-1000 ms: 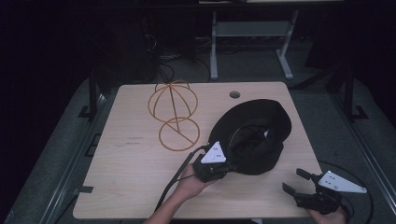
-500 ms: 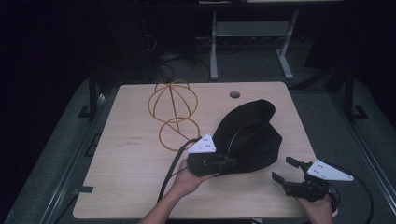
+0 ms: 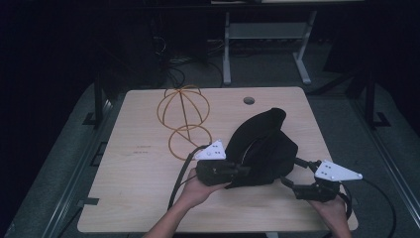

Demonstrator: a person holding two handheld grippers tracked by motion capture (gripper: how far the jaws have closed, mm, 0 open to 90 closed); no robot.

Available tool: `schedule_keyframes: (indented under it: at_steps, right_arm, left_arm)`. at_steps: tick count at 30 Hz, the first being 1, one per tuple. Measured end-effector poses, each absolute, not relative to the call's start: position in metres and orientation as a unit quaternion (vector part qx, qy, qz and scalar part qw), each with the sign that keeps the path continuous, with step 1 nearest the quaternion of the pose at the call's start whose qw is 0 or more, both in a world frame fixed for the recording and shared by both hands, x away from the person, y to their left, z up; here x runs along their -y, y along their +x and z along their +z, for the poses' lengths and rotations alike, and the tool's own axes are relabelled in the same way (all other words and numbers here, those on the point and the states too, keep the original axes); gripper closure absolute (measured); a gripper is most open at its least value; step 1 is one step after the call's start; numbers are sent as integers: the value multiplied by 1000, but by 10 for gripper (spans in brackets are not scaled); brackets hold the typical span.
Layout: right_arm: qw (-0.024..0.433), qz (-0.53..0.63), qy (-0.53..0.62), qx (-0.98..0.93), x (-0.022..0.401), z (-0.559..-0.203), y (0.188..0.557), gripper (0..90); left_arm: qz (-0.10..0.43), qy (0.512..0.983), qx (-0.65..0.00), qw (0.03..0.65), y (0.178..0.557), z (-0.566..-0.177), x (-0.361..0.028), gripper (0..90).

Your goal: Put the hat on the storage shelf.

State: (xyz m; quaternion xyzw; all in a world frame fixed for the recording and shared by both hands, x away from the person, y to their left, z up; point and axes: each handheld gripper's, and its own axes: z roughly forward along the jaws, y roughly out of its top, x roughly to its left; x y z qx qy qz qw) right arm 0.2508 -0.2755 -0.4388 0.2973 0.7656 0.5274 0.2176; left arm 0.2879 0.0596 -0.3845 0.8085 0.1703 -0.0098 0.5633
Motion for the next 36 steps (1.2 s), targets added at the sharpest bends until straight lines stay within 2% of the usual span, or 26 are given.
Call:
schedule_keyframes:
  at_steps: [2,3,5,6,8,11,12,15,17,22,36]
  right_arm:
    - [212,530,298,-765,275,-439,252,236]
    - [209,533,298,-764,275,-440,253,270]
    - [199,545,300,-757,275,-443,255,386]
    - [199,545,300,-757,275,-443,255,386]
    - [197,553,300,-752,275,-446,258,520]
    - [194,551,302,-753,270,-450,263,648]
    - [194,551,302,-753,270,-450,263,648]
    - [196,546,303,-756,263,-453,268,804]
    - [190,548,304,-755,261,-454,269,843]
    - [192,550,302,-755,264,-450,266,864]
    - [209,555,298,-748,276,-427,256,869]
  left_arm:
    - [-11,809,-168,563,287,-384,-59,855]
    - [-11,809,-167,563,287,-383,-59,855]
    - [-12,810,-164,563,286,-382,-58,855]
    - [-12,810,-164,563,286,-382,-58,856]
    - [-12,814,-157,560,286,-382,-56,856]
    - [-11,816,-150,557,285,-381,-53,856]
    - [-13,816,-151,558,284,-381,-52,856]
    - [-12,817,-148,557,284,-381,-52,856]
    - [-4,821,-147,552,284,-381,-53,855]
    - [10,825,-151,545,284,-380,-57,837]
    - [46,834,-157,527,282,-374,-68,689]
